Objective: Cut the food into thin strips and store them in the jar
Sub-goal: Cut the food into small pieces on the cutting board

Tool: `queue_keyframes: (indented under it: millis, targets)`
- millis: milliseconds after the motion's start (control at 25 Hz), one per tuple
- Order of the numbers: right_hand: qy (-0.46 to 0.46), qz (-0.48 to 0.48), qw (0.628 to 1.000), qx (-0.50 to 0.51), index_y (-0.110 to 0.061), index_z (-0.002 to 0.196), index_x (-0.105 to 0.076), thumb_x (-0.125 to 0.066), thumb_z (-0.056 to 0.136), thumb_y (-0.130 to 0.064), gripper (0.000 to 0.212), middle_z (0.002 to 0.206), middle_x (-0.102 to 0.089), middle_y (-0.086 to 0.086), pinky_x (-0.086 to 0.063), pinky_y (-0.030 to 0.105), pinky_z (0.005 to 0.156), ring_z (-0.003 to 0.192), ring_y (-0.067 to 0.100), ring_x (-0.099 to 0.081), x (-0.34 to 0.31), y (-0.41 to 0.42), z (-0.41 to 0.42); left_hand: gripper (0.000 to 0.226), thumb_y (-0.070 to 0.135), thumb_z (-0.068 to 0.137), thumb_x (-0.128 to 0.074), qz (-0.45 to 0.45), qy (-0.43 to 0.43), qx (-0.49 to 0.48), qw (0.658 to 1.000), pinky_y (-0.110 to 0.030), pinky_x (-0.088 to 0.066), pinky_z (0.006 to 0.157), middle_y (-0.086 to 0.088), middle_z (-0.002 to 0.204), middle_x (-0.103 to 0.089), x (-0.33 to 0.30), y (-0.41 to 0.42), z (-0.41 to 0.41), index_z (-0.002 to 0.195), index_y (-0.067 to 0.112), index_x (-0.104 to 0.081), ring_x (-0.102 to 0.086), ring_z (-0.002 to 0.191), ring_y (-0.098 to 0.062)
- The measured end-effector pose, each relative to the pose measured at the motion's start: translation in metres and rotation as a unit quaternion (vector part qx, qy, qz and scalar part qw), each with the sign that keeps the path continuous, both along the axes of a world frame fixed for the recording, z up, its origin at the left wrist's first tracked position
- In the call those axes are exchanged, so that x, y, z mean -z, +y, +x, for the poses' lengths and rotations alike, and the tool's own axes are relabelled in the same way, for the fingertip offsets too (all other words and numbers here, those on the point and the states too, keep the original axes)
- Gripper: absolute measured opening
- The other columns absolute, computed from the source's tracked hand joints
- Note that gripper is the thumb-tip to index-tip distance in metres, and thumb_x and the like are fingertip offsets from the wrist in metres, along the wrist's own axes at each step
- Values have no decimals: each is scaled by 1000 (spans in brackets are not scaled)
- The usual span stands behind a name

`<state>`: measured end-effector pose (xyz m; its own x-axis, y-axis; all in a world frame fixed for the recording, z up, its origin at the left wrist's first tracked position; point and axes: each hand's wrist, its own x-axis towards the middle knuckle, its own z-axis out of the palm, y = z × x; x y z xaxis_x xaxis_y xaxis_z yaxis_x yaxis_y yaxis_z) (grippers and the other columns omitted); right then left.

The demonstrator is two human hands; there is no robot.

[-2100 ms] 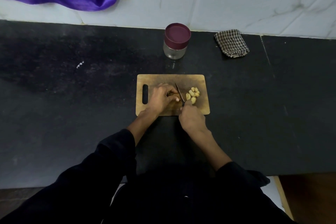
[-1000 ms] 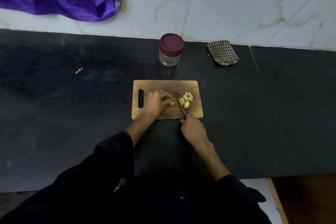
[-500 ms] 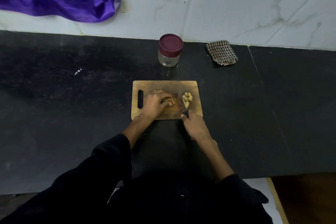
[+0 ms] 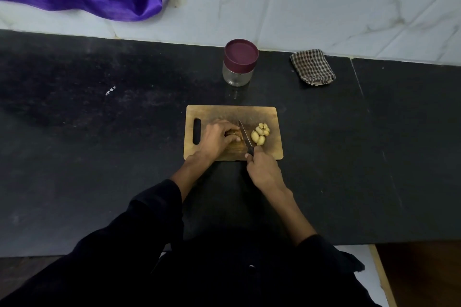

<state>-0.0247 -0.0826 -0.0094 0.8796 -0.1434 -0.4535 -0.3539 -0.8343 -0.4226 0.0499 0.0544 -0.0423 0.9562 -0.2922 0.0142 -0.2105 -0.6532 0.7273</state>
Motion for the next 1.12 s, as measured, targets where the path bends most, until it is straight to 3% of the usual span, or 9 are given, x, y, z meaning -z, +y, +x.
queue_keyframes:
  millis: [360,800,1120]
  targets:
    - [-10,-53,998,-8,-13,117,-46,-40,104,-24,18,104,-64,10,-48,43,75,95,27,-63,3,12,4,28,12,75,-76,-17,4,-8,1000,-16,-33,89,-7,103,-69,3,-2,1,102,8,-72,-57,104,-18]
    - [29,-57,998,-23,-9,122,-49,-47,101,-18,23,115,-64,13,-49,40,80,105,30,-62,-1,16,33,22,10,76,-75,-30,1,-2,1000,-27,-43,95,-4,102,-70,4,-1,0,99,11,-73,-58,103,-14]
    - [35,-47,998,-18,-10,119,-46,-42,104,-22,20,112,-63,14,-48,44,79,103,31,-62,2,11,12,27,11,76,-75,-28,18,-36,999,-18,-36,93,-6,106,-70,3,-5,-2,103,8,-72,-57,106,-17]
